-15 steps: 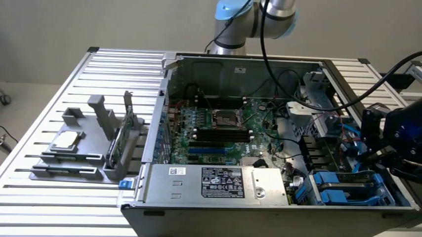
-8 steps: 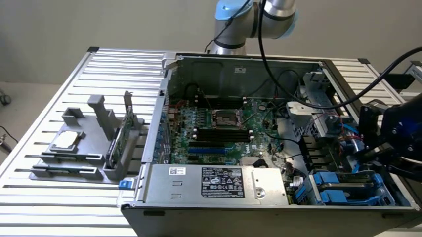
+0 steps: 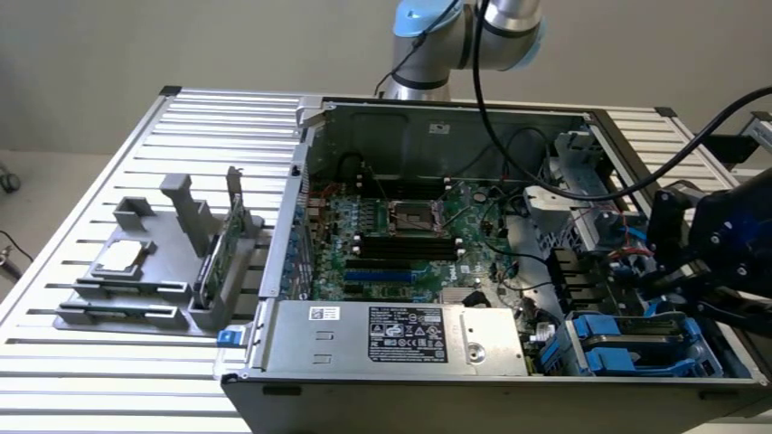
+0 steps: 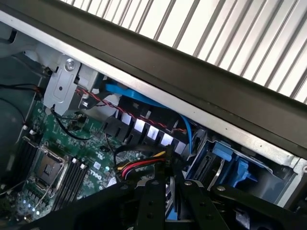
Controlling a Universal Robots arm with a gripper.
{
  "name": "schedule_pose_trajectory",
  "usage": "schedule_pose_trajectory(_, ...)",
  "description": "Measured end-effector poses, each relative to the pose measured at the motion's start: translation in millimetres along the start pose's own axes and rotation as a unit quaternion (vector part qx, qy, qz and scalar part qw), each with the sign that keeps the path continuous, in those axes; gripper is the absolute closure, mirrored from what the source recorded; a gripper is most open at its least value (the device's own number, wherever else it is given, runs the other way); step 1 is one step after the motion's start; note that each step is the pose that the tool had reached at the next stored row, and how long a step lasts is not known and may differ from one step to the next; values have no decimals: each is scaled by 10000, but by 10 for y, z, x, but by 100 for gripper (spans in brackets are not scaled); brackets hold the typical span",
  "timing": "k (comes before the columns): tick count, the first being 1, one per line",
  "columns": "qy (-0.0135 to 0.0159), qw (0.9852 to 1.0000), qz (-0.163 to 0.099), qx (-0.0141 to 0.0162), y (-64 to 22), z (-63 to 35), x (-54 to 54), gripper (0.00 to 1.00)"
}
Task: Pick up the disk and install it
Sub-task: 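Insert the first disk wire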
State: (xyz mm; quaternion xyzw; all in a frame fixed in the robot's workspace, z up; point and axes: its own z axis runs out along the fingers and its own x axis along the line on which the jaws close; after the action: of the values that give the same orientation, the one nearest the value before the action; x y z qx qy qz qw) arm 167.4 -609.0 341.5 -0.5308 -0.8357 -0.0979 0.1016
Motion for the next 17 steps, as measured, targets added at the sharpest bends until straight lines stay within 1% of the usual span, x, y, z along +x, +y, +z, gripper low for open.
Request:
schedule_pose_trajectory(3,25,10000,69,47,-1,1,0,83)
schedule_pose_trajectory(4,25,9999,92,60,-1,1,0,83)
schedule_pose_trajectory(5,15,9999,118,76,0,1,0,83)
schedule_pose_trajectory(6,-6,9999,142,93,0,1,0,83)
schedule_pose_trajectory(7,-37,9998,166,113,0,0,-1,83)
schedule_pose_trajectory(8,-79,9997,191,137,0,0,0,83)
schedule_pose_trajectory(10,-185,9994,239,183,-1,0,-1,83)
schedule_pose_trajectory(11,-235,9992,263,202,0,0,-1,83)
schedule_pose_trajectory(12,-269,9990,293,213,-1,0,-1,83)
schedule_pose_trajectory(14,-315,9986,367,233,-1,0,-2,83)
schedule_pose_trajectory(15,-329,9983,404,243,-1,-1,-3,83)
schedule_pose_trajectory(17,-350,9979,484,260,0,-2,-4,83)
